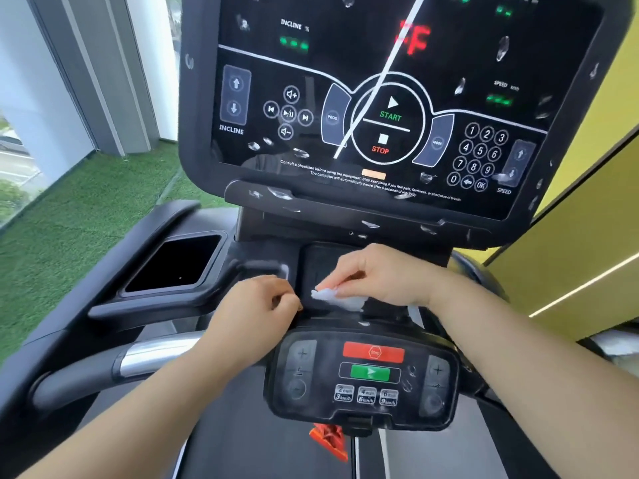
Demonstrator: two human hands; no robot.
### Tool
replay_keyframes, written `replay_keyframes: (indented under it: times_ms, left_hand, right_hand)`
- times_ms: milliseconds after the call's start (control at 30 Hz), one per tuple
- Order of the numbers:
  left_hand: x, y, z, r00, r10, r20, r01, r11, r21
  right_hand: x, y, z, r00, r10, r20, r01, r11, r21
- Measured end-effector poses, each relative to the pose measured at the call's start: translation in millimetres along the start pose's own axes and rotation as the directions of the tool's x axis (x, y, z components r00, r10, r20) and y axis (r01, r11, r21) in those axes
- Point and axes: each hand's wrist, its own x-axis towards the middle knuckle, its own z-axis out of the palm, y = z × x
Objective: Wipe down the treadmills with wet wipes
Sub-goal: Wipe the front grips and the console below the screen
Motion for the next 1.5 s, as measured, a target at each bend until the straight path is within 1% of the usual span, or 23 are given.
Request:
replay_keyframes:
  times_ms: [67,133,233,300,333,367,467,500,533,600,667,767,867,933,967,1033,1067,1100,1167,1267,1300,1433,1500]
  left_hand:
    - [-2.3,0.1,-1.0,1.000,0.005,0.002,-0.005,1.000,-0.020]
    - [-3.0,0.9,-2.3,1.000,0.002,0.000,-0.003,0.999,-0.033]
    - [-1.4,3.4,-4.0,1.000,-0.017,0.005,0.017,0.999,-0.042]
    - [-0.3,3.8,-4.7,1.000,-0.025,0.014,0.025,0.999,-0.042]
    - [0.0,3.6,-5.1,1.000,-0.022,0.015,0.023,0.999,-0.045]
    - [0.2,3.2,-5.6,1.000,-0.016,0.017,0.017,0.999,-0.048]
    - [0.5,1.4,-6.1,1.000,0.004,0.030,-0.003,0.998,-0.060]
    - [0.8,0.8,-6.5,0.999,0.013,0.035,-0.011,0.998,-0.061]
    - [1.3,0.2,-7.0,0.999,0.021,0.041,-0.019,0.998,-0.058]
    - [1.9,-0.5,-8.0,0.998,0.027,0.054,-0.025,0.998,-0.051]
    - [1.4,0.0,-8.9,0.998,0.019,0.057,-0.016,0.998,-0.057]
    - [-1.2,3.8,-8.7,0.999,0.008,0.051,-0.005,0.998,-0.067]
    - [-3.6,10.9,-3.7,0.998,0.021,0.056,-0.017,0.997,-0.073]
    - [-4.6,16.3,1.8,0.999,0.008,0.035,-0.005,0.997,-0.082]
    - [-5.5,19.4,4.4,1.000,-0.007,0.020,0.009,0.996,-0.088]
    - [-8.5,25.2,9.3,0.999,-0.028,-0.028,0.025,0.996,-0.083]
    - [-10.7,26.8,11.2,0.998,-0.038,-0.059,0.033,0.997,-0.075]
    - [-13.3,28.7,12.5,0.995,-0.050,-0.089,0.044,0.997,-0.065]
    - [-17.9,31.0,14.8,0.988,-0.075,-0.136,0.069,0.997,-0.046]
    - [-21.7,34.8,20.4,0.974,-0.109,-0.199,0.101,0.994,-0.049]
    - [-22.3,36.3,22.9,0.968,-0.119,-0.219,0.113,0.993,-0.042]
    - [-21.6,41.0,33.7,0.953,-0.117,-0.279,0.122,0.993,0.000]
    - [-20.3,42.5,37.0,0.944,-0.129,-0.303,0.138,0.990,0.008]
  right_hand:
    - [6.4,-2.3,10.5,0.996,-0.031,0.081,0.041,0.992,-0.123]
    - [4.9,-3.1,8.1,0.989,-0.032,0.141,0.058,0.981,-0.185]
    - [-9.9,1.6,-8.2,0.980,0.023,0.199,0.012,0.985,-0.172]
    - [-22.8,6.0,-24.1,0.963,0.097,0.250,-0.062,0.987,-0.147]
    - [-27.7,7.4,-29.8,0.959,0.125,0.256,-0.093,0.987,-0.132]
    - [-29.8,8.7,-32.6,0.964,0.132,0.232,-0.112,0.989,-0.098]
    - [-19.4,6.4,-20.6,0.993,0.117,0.022,-0.119,0.987,0.111]
    - [-12.7,3.8,-12.2,0.995,0.102,-0.012,-0.099,0.986,0.137]
    - [-6.4,0.5,-3.3,0.997,0.082,-0.006,-0.080,0.989,0.122]
    - [1.2,-3.6,10.0,0.996,0.046,0.081,-0.048,0.999,0.023]
    - [1.5,-0.6,10.9,0.992,0.032,0.125,-0.026,0.999,-0.046]
    - [-11.1,9.3,0.2,0.988,0.011,0.153,-0.001,0.998,-0.062]
    - [-29.8,20.6,-21.9,0.971,0.049,0.232,-0.039,0.998,-0.049]
    - [-35.0,24.7,-34.4,0.958,0.073,0.278,-0.057,0.996,-0.066]
    - [-32.7,26.2,-36.4,0.967,0.054,0.248,-0.048,0.998,-0.033]
    - [-21.3,24.6,-29.6,0.996,0.008,0.094,-0.018,0.994,0.106]
    - [-13.8,24.4,-21.2,0.999,-0.015,0.036,0.010,0.989,0.148]
    - [-6.9,24.6,-11.4,0.999,-0.049,0.015,0.047,0.989,0.138]
    - [-1.3,24.9,4.7,0.992,-0.109,0.062,0.107,0.994,0.031]
    - [-9.4,38.0,2.4,0.981,-0.165,0.105,0.175,0.980,-0.095]
    - [-15.3,43.7,-1.1,0.978,-0.173,0.114,0.185,0.977,-0.106]
    - [-41.4,65.1,-17.1,0.973,-0.192,0.126,0.200,0.978,-0.051]
    - [-53.0,72.3,-31.3,0.967,-0.163,0.195,0.183,0.979,-0.086]
